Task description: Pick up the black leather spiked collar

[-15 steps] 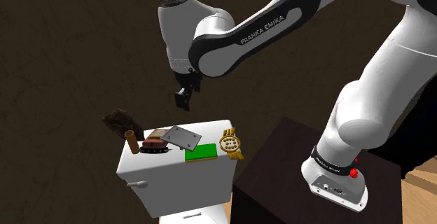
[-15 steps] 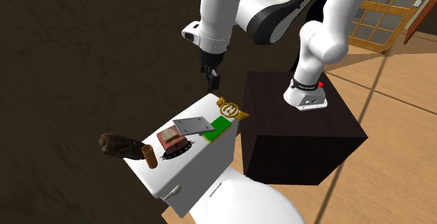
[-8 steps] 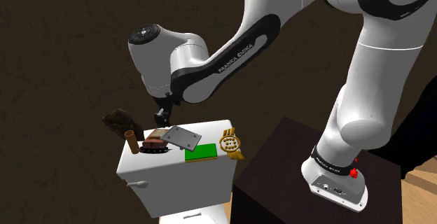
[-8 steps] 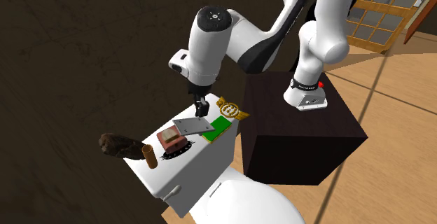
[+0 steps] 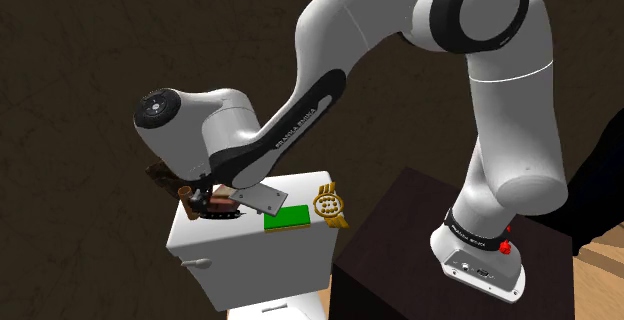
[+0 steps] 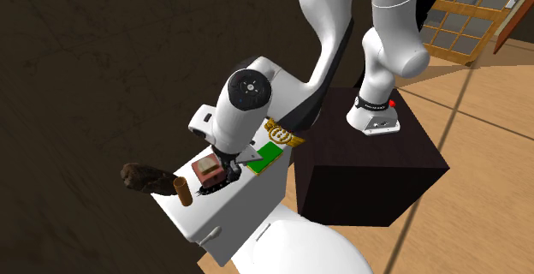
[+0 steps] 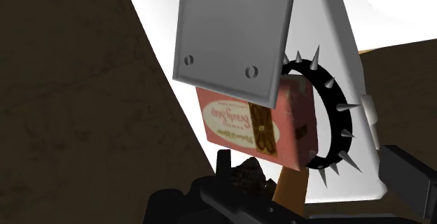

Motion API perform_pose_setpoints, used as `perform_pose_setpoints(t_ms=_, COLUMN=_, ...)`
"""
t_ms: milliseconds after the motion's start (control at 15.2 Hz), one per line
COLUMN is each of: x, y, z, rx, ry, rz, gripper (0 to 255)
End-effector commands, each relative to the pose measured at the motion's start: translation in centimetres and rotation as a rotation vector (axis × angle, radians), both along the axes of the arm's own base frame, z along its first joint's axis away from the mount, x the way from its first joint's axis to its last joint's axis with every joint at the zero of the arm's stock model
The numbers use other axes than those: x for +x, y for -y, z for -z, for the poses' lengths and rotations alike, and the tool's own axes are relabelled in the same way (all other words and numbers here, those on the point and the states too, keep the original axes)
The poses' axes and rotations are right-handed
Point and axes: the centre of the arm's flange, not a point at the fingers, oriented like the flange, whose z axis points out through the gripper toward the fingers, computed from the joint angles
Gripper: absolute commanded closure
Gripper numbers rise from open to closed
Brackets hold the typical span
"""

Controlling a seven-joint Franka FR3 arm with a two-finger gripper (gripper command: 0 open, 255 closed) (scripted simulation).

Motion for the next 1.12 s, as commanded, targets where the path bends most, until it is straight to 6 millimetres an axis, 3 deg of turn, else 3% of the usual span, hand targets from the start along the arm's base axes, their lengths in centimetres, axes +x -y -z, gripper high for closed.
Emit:
perform_pose_setpoints(t_ms=0, x=0.8, y=-2.2, z=1.7, rx=-0.016, ry=0.017, rz=-0.023, gripper=0)
perform_pose_setpoints(t_ms=198, x=1.6, y=-4.8, z=3.8, rx=-0.035, ry=0.036, rz=-0.052, gripper=0)
perform_pose_setpoints(t_ms=792, x=1.6, y=-4.8, z=7.8, rx=-0.035, ry=0.036, rz=-0.052, gripper=0)
perform_pose_setpoints(t_ms=858, x=1.7, y=-4.8, z=7.7, rx=-0.035, ry=0.036, rz=-0.052, gripper=255)
perform_pose_setpoints(t_ms=1056, x=1.7, y=-4.8, z=7.8, rx=-0.035, ry=0.036, rz=-0.052, gripper=255)
